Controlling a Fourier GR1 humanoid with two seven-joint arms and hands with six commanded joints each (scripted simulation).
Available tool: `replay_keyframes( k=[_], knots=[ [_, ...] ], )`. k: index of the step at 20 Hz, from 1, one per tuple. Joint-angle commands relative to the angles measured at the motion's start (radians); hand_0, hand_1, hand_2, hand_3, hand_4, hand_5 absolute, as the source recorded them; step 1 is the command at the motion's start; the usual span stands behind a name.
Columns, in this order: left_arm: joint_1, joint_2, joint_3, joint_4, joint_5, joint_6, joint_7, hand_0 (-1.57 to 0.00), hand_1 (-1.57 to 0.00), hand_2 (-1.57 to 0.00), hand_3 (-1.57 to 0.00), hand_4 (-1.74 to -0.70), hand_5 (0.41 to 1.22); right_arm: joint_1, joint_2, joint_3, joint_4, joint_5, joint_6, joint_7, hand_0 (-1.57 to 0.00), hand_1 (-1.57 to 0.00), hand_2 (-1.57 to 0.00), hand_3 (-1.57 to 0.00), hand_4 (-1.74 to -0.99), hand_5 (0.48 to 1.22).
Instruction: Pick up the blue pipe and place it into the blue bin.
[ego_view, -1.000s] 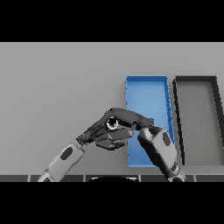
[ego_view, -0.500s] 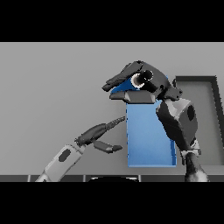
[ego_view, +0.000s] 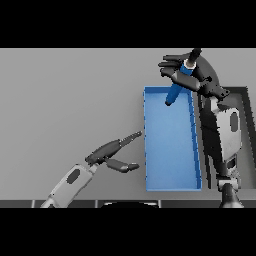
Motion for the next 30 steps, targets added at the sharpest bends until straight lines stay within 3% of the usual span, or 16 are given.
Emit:
replay_keyframes(
  k=[1, 2, 5, 8, 10, 12, 13, 14, 15, 17, 19, 20, 23, 25, 28, 30],
  knots=[
    [0.007, 0.003, 0.000, -0.006, 0.008, -0.005, 0.005, 0.00, 0.00, 0.00, 0.00, -0.89, 0.483, 0.029, 0.000, 0.001, 0.000, 0.018, -0.008, 0.006, -1.57, -1.57, -1.57, -1.57, -1.740, 1.122],
    [0.007, -0.002, -0.002, 0.005, 0.001, 0.000, 0.016, 0.00, 0.00, 0.00, 0.00, -0.89, 0.478, 0.066, 0.001, 0.011, -0.004, 0.039, -0.016, 0.030, -1.57, -1.57, -1.57, -1.57, -1.740, 1.121],
    [0.005, -0.003, 0.000, 0.012, 0.002, -0.002, 0.003, 0.00, 0.00, 0.00, 0.00, -0.89, 0.470, 0.179, -0.006, 0.059, 0.002, 0.041, -0.067, 0.031, -1.57, -1.57, -1.57, -1.57, -1.741, 1.120],
    [0.016, 0.002, 0.000, 0.003, 0.001, 0.000, -0.024, 0.00, 0.00, 0.00, 0.00, -0.88, 0.463, 0.263, -0.085, 0.178, 0.014, -0.030, -0.145, 0.031, -1.57, -1.57, -1.57, -1.57, -1.741, 1.122],
    [0.003, -0.013, -0.003, 0.013, -0.002, 0.007, 0.006, 0.00, 0.00, 0.00, 0.00, -0.88, 0.464, 0.310, -0.120, 0.244, 0.027, -0.056, -0.160, 0.031, -1.57, -1.57, -1.57, -1.57, -1.655, 1.124],
    [0.019, 0.001, -0.003, 0.011, -0.002, 0.000, -0.014, 0.00, 0.00, 0.00, 0.00, -0.88, 0.460, 0.342, -0.163, 0.309, 0.048, -0.077, -0.163, 0.031, -1.57, -1.57, -1.57, -1.57, -1.591, 1.114],
    [0.016, 0.006, 0.004, 0.005, 0.005, -0.002, -0.019, 0.00, 0.00, 0.00, 0.00, -0.89, 0.457, 0.339, -0.197, 0.364, 0.078, -0.108, -0.191, 0.031, -1.57, -1.57, -1.57, -1.33, -1.599, 1.110],
    [0.016, 0.004, 0.003, 0.007, 0.003, 0.001, -0.009, 0.00, 0.00, 0.00, 0.00, -0.89, 0.455, 0.333, -0.238, 0.440, 0.090, -0.159, -0.240, 0.031, -1.56, -1.46, -1.39, -1.12, -1.547, 1.133],
    [0.012, 0.005, 0.003, -0.009, 0.009, 0.000, -0.002, 0.00, 0.00, 0.00, 0.00, -0.89, 0.453, 0.304, -0.274, 0.508, 0.110, -0.235, -0.281, 0.031, -1.31, -1.17, -1.11, -0.90, -1.503, 1.150],
    [0.010, -0.002, -0.005, -0.004, -0.002, 0.003, 0.009, 0.00, 0.00, 0.00, 0.00, -0.89, 0.453, 0.262, -0.327, 0.632, 0.146, -0.352, -0.335, 0.031, -0.84, -0.75, -0.71, -0.57, -1.392, 1.176],
    [0.011, -0.002, 0.002, -0.003, 0.008, 0.003, 0.030, 0.00, 0.00, 0.00, 0.00, -0.89, 0.453, 0.226, -0.368, 0.716, 0.154, -0.408, -0.315, 0.031, -0.53, -0.48, -0.46, -0.37, -1.285, 1.141],
    [0.008, -0.001, 0.004, -0.001, 0.008, 0.004, 0.027, 0.00, 0.00, 0.00, 0.00, -0.89, 0.453, 0.205, -0.389, 0.762, 0.163, -0.410, -0.300, 0.031, -0.43, -0.38, -0.36, -0.29, -1.242, 1.081],
    [0.003, -0.014, -0.004, -0.001, 0.004, 0.006, 0.024, 0.00, 0.00, 0.00, 0.00, -0.89, 0.453, 0.182, -0.396, 0.811, 0.171, -0.337, -0.283, 0.031, -0.22, -0.19, -0.19, -0.15, -1.165, 0.924],
    [0.012, -0.007, -0.007, -0.009, -0.001, 0.006, 0.014, 0.00, 0.00, 0.00, 0.00, -0.90, 0.450, 0.165, -0.393, 0.858, 0.187, -0.264, -0.265, 0.021, -0.14, -0.12, -0.12, -0.10, -1.131, 0.857],
    [0.013, -0.004, -0.003, -0.006, 0.011, -0.002, 0.011, 0.00, 0.00, 0.00, 0.00, -0.91, 0.455, 0.157, -0.386, 0.868, 0.209, -0.228, -0.275, -0.007, -0.07, -0.06, -0.06, -0.05, -1.125, 0.764],
    [0.013, -0.013, -0.003, 0.004, 0.010, 0.002, 0.013, 0.00, 0.00, 0.00, 0.00, -0.91, 0.458, 0.155, -0.388, 0.876, 0.219, -0.214, -0.280, 0.002, -0.04, -0.04, -0.04, -0.03, -1.124, 0.717]
  ],
)
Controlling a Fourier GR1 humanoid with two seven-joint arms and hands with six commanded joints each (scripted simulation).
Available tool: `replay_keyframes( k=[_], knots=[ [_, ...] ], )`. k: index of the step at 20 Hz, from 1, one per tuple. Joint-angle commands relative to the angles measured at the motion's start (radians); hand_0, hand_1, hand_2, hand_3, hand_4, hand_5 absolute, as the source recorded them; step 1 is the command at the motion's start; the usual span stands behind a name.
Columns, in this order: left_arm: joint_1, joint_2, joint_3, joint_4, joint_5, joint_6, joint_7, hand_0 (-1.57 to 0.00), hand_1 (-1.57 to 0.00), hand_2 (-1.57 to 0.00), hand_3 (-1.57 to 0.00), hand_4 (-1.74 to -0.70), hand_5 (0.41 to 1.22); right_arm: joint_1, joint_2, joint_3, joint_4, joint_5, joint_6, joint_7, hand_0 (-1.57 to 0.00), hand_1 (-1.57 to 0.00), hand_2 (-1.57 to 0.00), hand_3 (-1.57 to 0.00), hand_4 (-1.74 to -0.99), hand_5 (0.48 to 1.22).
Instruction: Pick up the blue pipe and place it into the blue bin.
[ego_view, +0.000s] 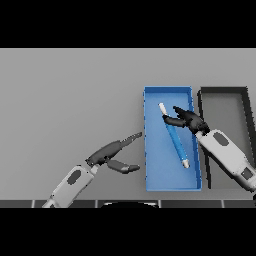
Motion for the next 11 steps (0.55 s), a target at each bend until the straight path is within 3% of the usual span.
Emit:
replay_keyframes(
  k=[1, 3, 7, 11],
  knots=[
    [-0.003, -0.002, 0.002, -0.005, 0.002, 0.002, 0.004, 0.00, 0.00, 0.00, 0.00, -0.91, 0.459, -0.003, 0.001, -0.004, -0.006, -0.003, -0.008, 0.000, -0.04, -0.03, -0.03, -0.02, -1.122, 0.705],
    [0.005, 0.008, 0.000, -0.010, -0.004, 0.002, -0.011, 0.00, 0.00, 0.00, 0.00, -0.92, 0.462, 0.017, -0.007, -0.015, -0.009, -0.011, -0.003, -0.039, -0.02, -0.02, -0.02, -0.02, -1.119, 0.695],
    [-0.010, -0.008, 0.002, 0.008, 0.008, -0.004, 0.017, 0.00, 0.00, 0.00, 0.00, -0.92, 0.464, 0.002, 0.005, -0.011, 0.012, -0.008, 0.016, -0.031, -0.01, -0.01, -0.01, -0.01, -1.129, 0.672],
    [0.030, -0.006, -0.018, -0.023, -0.009, 0.011, -0.009, 0.00, 0.00, 0.00, 0.00, -0.92, 0.468, 0.009, 0.011, -0.014, 0.016, -0.015, 0.033, -0.056, -0.01, -0.01, -0.01, -0.01, -1.129, 0.677]
  ],
)
